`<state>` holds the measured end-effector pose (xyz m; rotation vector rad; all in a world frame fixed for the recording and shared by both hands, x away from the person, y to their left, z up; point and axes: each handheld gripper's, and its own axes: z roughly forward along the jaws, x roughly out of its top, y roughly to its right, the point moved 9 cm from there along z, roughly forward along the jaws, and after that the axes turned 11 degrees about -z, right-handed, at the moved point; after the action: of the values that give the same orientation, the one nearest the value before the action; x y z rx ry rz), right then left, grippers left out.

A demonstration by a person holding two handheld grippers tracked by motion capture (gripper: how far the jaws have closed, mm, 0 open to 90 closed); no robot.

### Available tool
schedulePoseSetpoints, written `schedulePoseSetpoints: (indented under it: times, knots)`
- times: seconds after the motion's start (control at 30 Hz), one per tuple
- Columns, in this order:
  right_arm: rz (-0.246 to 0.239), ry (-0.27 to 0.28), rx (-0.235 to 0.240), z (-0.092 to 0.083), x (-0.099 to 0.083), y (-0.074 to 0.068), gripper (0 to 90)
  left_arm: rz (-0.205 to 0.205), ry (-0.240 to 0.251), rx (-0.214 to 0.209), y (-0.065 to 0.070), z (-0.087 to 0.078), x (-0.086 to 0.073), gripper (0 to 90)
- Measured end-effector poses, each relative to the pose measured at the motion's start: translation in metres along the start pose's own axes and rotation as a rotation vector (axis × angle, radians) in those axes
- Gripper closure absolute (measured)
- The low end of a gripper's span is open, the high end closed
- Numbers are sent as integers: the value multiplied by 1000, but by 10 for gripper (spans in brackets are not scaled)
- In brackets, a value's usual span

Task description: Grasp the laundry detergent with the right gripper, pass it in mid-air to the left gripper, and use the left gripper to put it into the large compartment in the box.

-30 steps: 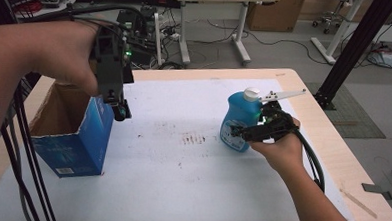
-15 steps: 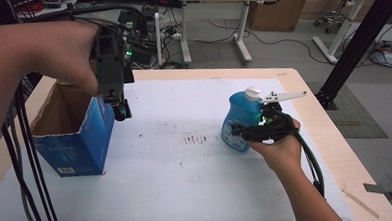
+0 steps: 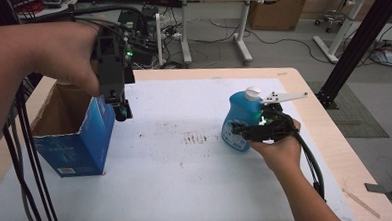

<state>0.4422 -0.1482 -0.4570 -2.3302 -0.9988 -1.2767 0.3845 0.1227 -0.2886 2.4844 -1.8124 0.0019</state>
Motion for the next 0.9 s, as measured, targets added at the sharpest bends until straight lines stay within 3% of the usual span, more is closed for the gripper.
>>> schedulePoseSetpoints:
  times: [0.5, 0.6, 0.9]
  knots:
    - [-21, 16, 4, 1, 0, -4, 348, 1, -4, 1, 1, 1, 2, 18]
    - [-35, 28, 12, 2, 1, -7, 415, 1, -8, 0, 1, 1, 2, 17]
    - [-89, 34, 9, 0, 3, -9, 458, 10, -2, 4, 2, 0, 5, 18]
